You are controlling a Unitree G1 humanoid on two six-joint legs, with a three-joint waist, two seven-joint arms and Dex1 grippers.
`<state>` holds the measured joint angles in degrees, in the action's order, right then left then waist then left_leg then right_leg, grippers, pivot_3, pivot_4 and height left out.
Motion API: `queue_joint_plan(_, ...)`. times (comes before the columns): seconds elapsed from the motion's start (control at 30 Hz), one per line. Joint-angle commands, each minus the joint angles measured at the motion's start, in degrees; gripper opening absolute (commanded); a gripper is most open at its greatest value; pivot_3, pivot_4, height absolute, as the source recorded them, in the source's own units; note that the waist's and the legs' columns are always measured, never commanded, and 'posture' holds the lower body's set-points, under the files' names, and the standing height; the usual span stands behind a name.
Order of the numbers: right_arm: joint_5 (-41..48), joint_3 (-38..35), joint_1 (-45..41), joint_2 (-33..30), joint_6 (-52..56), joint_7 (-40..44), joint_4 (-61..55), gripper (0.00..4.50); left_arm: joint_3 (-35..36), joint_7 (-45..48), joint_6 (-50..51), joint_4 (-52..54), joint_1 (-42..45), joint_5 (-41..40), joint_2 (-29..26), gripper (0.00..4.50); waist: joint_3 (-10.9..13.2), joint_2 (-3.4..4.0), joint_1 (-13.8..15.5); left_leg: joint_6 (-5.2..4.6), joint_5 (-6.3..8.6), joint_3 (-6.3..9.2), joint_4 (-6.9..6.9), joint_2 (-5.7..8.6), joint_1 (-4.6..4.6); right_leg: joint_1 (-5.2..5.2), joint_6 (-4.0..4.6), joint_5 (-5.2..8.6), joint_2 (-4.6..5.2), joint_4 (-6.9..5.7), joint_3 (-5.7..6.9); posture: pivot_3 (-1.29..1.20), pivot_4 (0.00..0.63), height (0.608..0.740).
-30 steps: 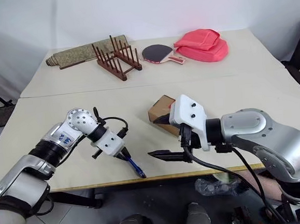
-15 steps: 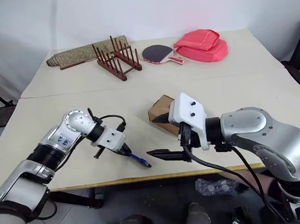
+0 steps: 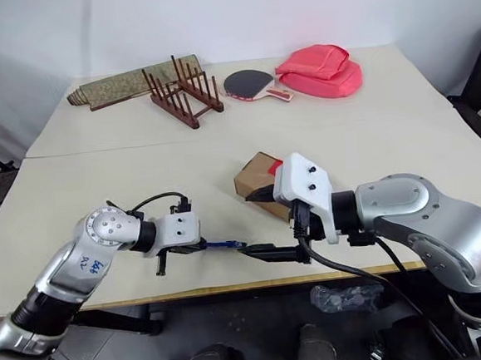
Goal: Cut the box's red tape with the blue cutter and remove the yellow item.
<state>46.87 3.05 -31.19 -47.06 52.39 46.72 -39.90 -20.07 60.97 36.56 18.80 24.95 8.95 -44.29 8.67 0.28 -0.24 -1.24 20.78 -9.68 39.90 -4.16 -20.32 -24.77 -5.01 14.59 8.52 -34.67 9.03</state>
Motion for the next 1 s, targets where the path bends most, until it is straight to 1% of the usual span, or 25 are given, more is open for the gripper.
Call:
queue_joint_plan(0.03,-1.0,-0.1,-1.1,-0.4,-2.0,1.4,0.7,4.5,-3.7,-1.9,11.1,2.9,-4.5,3.1,-1.4,0.51,0.0,0.0,-0.1,0.04,0.02,-0.04,-0.04,-0.01,0.02,-0.03,0.03,0.02,-0.02,0.0,-0.01,0.0,0.15,0.74)
queue_joint_plan(0.07,-1.2,0.0,-1.2,-0.3,-2.1,1.6,0.8,4.5,-4.1,-2.3,12.6,3.8,-4.5,2.6,-1.2,0.87,0.0,-0.02,0.0,0.06,0.01,-0.05,-0.1,-0.01,0.01,-0.07,0.05,0.03,-0.02,0.01,-0.01,0.0,0.15,0.74)
queue_joint_plan(0.1,-1.4,0.2,-1.2,-0.3,-2.4,1.8,1.0,4.5,-4.5,-2.7,14.0,4.4,-4.5,2.2,-0.9,1.02,0.0,-0.04,0.0,0.08,0.0,-0.06,-0.15,-0.01,0.0,-0.13,0.06,0.04,-0.03,0.01,-0.01,0.0,0.15,0.74)
queue_joint_plan(0.23,-2.5,1.0,-1.9,0.1,-3.3,2.8,2.1,4.5,-6.1,-2.1,16.2,5.9,-3.5,0.6,-1.4,2.17,0.0,-0.03,0.0,0.2,-0.03,-0.24,-0.37,0.07,-0.04,-0.35,0.1,0.07,-0.04,0.05,-0.03,0.0,0.15,0.74)
queue_joint_plan(0.4,-3.4,1.1,-1.9,0.2,-4.1,3.3,2.7,4.5,-4.6,-2.0,19.5,5.8,-3.2,-2.9,-0.6,3.61,0.0,-0.04,0.1,0.52,-0.2,-0.36,-0.71,0.29,-0.04,-0.43,0.1,0.07,-0.07,0.27,-0.02,0.0,0.15,0.74)
queue_joint_plan(0.67,-4.1,0.9,-0.9,0.3,-4.7,3.0,2.4,4.5,0.1,2.2,20.1,4.1,-1.6,-12.3,-1.7,3.61,0.1,-0.12,0.2,0.53,-0.16,-0.48,-0.74,0.35,-0.21,-0.46,0.05,0.06,-0.07,0.42,0.02,0.0,0.15,0.74)
queue_joint_plan(0.73,-4.4,0.9,-0.8,0.4,-5.0,3.0,2.4,4.5,0.3,4.3,16.3,1.3,-1.4,-13.4,-3.2,3.61,0.1,-0.16,0.2,0.53,-0.16,-0.48,-0.74,0.36,-0.26,-0.48,0.03,0.05,-0.08,0.48,0.04,0.0,0.15,0.74)
queue_joint_plan(0.83,-4.8,1.1,-0.7,0.6,-5.3,3.1,2.6,4.5,-0.5,5.6,9.2,-4.9,-0.3,-12.6,-4.6,3.61,0.1,-0.16,0.0,0.59,-0.14,-0.55,-0.74,0.35,-0.31,-0.57,0.02,0.04,-0.09,0.49,0.06,0.0,0.15,0.74)
queue_joint_plan(0.9,-4.9,1.1,-0.8,0.8,-5.4,3.1,2.7,4.5,-0.8,6.9,4.7,-8.6,0.2,-12.4,-4.9,3.61,0.1,-0.16,0.0,0.59,-0.13,-0.58,-0.74,0.35,-0.31,-0.59,0.02,0.04,-0.1,0.48,0.07,0.0,0.15,0.74)
queue_joint_plan(1.0,-4.9,1.0,-0.7,0.8,-5.5,3.2,2.6,4.5,-1.4,9.5,0.1,-11.0,-0.2,-12.5,-5.2,3.61,0.1,-0.16,0.0,0.58,-0.14,-0.6,-0.72,0.35,-0.28,-0.59,0.01,0.04,-0.1,0.43,0.04,0.0,0.15,0.74)
